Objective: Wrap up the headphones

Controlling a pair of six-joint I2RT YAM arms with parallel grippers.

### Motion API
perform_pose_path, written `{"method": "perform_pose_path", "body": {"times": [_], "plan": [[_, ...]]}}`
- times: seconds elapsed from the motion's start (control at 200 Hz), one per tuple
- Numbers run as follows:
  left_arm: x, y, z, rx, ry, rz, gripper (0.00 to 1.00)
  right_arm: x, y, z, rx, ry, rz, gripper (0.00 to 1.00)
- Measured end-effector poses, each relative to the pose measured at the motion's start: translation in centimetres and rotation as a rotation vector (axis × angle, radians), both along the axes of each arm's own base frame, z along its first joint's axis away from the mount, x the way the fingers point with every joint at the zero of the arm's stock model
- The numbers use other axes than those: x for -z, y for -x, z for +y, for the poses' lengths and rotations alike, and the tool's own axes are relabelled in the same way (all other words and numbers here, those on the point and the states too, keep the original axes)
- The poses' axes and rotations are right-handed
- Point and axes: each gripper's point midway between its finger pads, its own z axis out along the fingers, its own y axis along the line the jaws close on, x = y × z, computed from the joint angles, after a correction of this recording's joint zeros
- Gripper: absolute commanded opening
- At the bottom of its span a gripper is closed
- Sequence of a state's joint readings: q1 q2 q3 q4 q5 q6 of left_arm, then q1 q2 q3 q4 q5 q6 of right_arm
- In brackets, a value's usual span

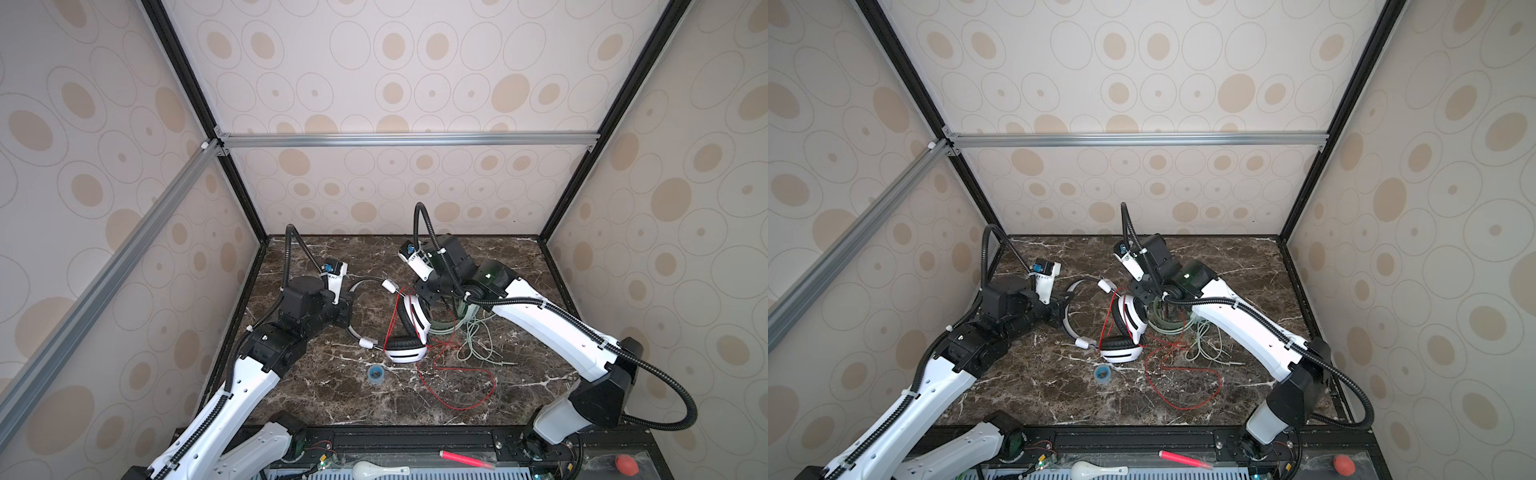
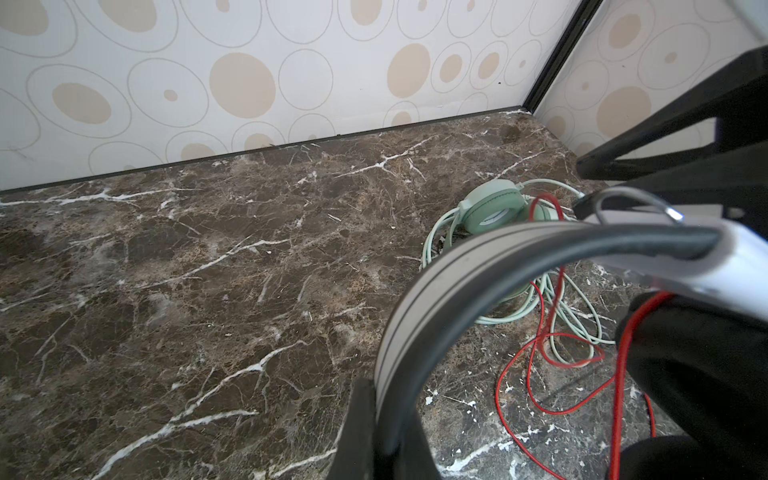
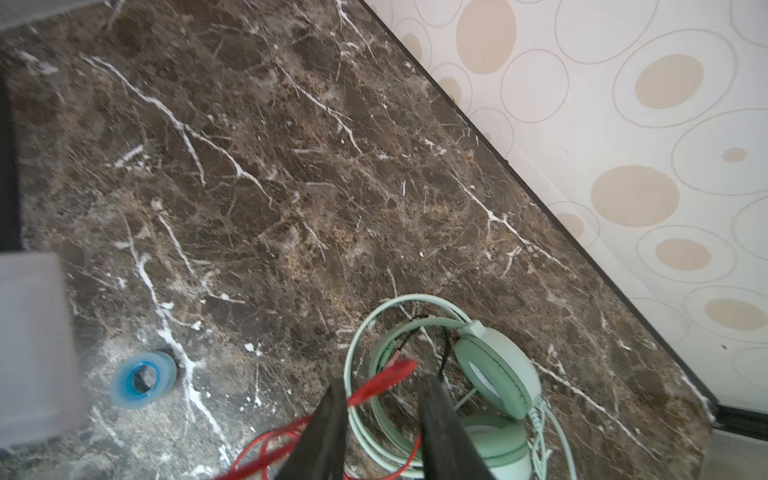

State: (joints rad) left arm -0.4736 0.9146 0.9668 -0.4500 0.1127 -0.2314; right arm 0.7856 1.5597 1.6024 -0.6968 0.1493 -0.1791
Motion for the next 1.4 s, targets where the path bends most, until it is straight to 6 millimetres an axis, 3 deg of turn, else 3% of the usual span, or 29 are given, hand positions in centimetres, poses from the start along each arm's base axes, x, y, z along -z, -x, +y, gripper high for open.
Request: {"method": "perform_pose_path", "body": {"times": [0.105,0.225,0.43,0.685,1.01,1.11,1.31,1.4], "plan": [[-0.4,0.0,-0.1,-0.004,0.019,0.002,0.00,0.4,0.3,-0.5,0.005,-0.068,0.031,0.52],[-1.6,0.0,-0.3,-0.012,0.065,-0.002,0.00,0.4,0.1,-2.6,0.052,-0.155,0.055,0.65],[-4.5,0.0,-0.5,-0.026,0.147,-0.028,0.00,-1.6,1.0,-6.1,0.088,-0.313,0.020,0.86],[-8.0,-0.6,-1.3,-0.014,0.222,-0.059,0.00,-2.6,1.7,-9.6,0.123,-0.427,-0.007,0.91],[-9.0,-1.9,-2.1,-0.026,0.267,-0.043,0.00,-1.8,4.4,-10.1,0.068,-0.486,0.014,0.91],[-9.9,-2.1,-2.3,-0.028,0.283,-0.052,0.00,-0.8,4.8,-10.0,0.073,-0.508,0.036,0.90],[-12.9,-2.5,-2.4,-0.024,0.311,-0.099,0.00,3.0,5.2,-9.4,0.095,-0.564,0.129,0.90],[-14.0,-2.5,-2.5,-0.021,0.321,-0.118,0.00,3.2,5.3,-9.1,0.087,-0.592,0.148,0.90]]}}
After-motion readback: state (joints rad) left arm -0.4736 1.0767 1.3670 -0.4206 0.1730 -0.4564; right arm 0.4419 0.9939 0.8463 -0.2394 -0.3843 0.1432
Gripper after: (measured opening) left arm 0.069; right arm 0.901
